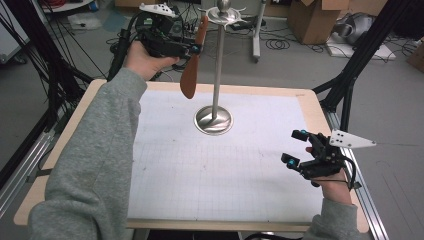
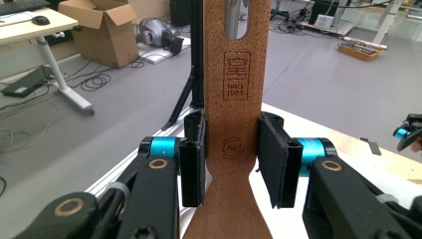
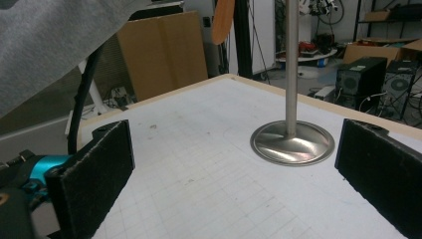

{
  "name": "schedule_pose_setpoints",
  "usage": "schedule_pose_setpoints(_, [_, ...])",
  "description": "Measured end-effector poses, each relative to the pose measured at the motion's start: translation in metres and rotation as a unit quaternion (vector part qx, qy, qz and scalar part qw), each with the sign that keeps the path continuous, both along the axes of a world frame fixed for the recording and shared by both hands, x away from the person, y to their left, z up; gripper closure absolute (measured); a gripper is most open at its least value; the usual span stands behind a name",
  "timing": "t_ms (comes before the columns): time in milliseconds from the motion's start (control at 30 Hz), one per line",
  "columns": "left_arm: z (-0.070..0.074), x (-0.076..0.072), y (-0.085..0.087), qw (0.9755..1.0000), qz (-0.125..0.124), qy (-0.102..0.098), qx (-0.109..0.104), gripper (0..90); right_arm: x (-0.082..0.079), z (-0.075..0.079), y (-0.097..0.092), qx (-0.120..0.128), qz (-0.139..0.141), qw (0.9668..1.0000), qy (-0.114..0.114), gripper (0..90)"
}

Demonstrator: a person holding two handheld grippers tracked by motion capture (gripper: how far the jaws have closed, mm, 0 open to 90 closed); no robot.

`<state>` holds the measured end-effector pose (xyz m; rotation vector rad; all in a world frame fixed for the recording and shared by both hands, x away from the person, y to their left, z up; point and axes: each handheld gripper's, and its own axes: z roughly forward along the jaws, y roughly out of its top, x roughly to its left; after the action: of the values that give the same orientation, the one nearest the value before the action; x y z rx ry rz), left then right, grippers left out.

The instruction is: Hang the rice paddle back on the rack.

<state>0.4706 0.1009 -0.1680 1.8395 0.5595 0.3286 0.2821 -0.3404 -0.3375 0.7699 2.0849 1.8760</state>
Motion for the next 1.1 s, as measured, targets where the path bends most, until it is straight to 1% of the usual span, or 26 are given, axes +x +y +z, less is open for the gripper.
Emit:
schedule_pose_setpoints(67, [0.000, 0.000, 0.000, 1.0000, 0.001, 0.001, 0.001, 65.0, 0.000, 0.000, 0.000, -0.001, 0.001, 1.0000, -0.003, 0.7])
schedule_pose_setpoints(300, [-0.003, 0.003, -0.005, 1.0000, 0.001, 0.000, 0.001, 65.0, 0.000, 0.000, -0.001, 0.000, 0.000, 1.0000, 0.000, 0.7])
schedule_pose_setpoints(500, [-0.004, 0.003, -0.006, 1.0000, 0.002, 0.000, -0.001, 65.0, 0.000, 0.000, -0.002, 0.001, -0.001, 1.0000, -0.002, 0.7])
schedule_pose_setpoints(567, [-0.004, 0.003, -0.007, 0.9999, 0.009, -0.005, 0.002, 65.0, 0.000, 0.000, -0.002, 0.001, -0.001, 1.0000, -0.002, 0.7])
schedule_pose_setpoints(600, [-0.004, 0.002, -0.007, 0.9998, 0.011, -0.010, 0.009, 64.9, 0.000, 0.000, -0.002, 0.001, -0.001, 1.0000, -0.003, 0.7])
schedule_pose_setpoints(633, [-0.004, 0.002, -0.007, 0.9998, 0.011, -0.010, 0.009, 64.9, 0.000, 0.000, -0.002, 0.001, -0.001, 1.0000, -0.003, 0.7])
schedule_pose_setpoints(667, [-0.004, 0.001, -0.009, 0.9997, 0.018, -0.013, 0.011, 64.9, -0.001, 0.001, 0.000, -0.002, -0.001, 1.0000, -0.003, 0.7])
schedule_pose_setpoints(733, [-0.004, 0.000, -0.008, 0.9996, 0.018, -0.015, 0.015, 64.3, -0.002, 0.002, 0.001, -0.007, 0.002, 1.0000, -0.006, 0.7])
schedule_pose_setpoints(833, [-0.004, 0.000, -0.007, 0.9997, 0.018, -0.012, 0.013, 62.8, -0.002, 0.002, 0.001, -0.007, 0.004, 0.9999, -0.007, 0.7])
schedule_pose_setpoints(900, [-0.005, -0.002, -0.004, 0.9996, 0.019, -0.012, 0.016, 61.9, -0.002, 0.002, 0.000, -0.007, -0.001, 1.0000, -0.004, 0.7])
schedule_pose_setpoints(1000, [-0.010, -0.005, 0.001, 0.9997, 0.020, -0.013, 0.010, 59.7, -0.002, 0.002, 0.001, -0.006, -0.002, 1.0000, -0.007, 0.7])
schedule_pose_setpoints(1033, [-0.013, -0.008, 0.004, 0.9997, 0.019, -0.015, 0.008, 55.9, -0.003, 0.003, 0.003, -0.008, 0.000, 1.0000, -0.004, 0.7])
schedule_pose_setpoints(1067, [-0.015, -0.009, 0.006, 0.9996, 0.020, -0.014, 0.009, 54.8, -0.003, 0.003, 0.003, -0.009, 0.000, 0.9999, -0.006, 0.7])
schedule_pose_setpoints(1100, [-0.016, -0.010, 0.008, 0.9997, 0.016, -0.016, 0.008, 52.8, -0.003, 0.003, 0.004, -0.009, 0.001, 0.9999, -0.006, 0.7])
